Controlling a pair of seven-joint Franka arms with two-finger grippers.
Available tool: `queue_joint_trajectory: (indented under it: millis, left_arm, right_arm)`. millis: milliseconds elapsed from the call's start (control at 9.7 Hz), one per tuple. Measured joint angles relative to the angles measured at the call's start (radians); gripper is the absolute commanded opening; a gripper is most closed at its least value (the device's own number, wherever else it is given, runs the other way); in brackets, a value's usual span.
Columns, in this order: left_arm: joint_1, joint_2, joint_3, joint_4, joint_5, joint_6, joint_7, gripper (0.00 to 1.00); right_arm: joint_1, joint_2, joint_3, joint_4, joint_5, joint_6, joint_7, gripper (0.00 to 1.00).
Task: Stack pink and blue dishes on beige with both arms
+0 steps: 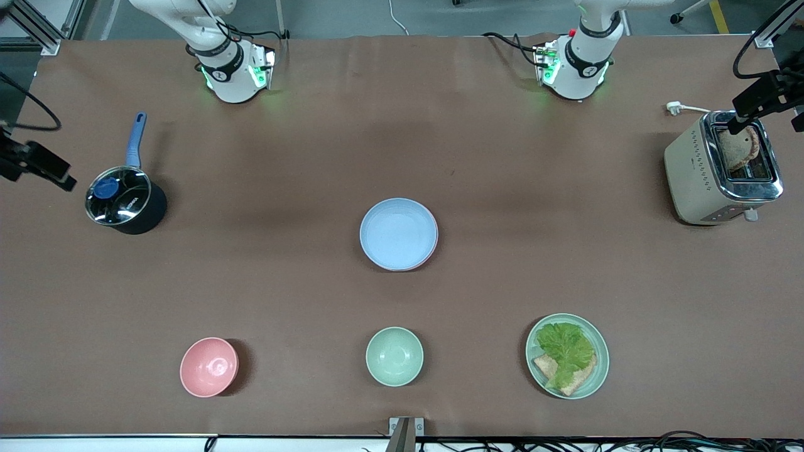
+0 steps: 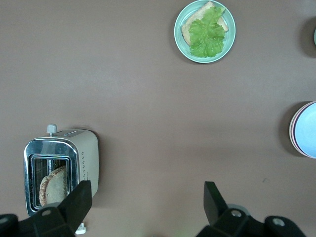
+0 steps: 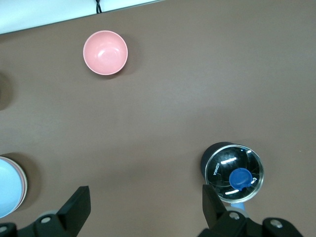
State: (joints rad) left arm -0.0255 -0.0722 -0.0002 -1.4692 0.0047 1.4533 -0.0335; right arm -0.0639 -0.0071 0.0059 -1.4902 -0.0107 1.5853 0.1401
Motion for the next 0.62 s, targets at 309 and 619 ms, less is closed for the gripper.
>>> queue_joint_trajectory:
  millis: [309,619]
  left_arm:
    - [-0.001,0.006,-0.033,0.000,-0.001,0.000,-0.004,1.00]
    - [0.001,0.010,-0.033,-0.001,-0.023,0.000,-0.005,1.00]
  right_arm:
    - [0.002,0.010,-0.015,0.039,0.000,-0.040,-0.095,1.00]
    - [-0.002,0.025,-0.026,0.036,0.000,-0.079,-0.127,1.00]
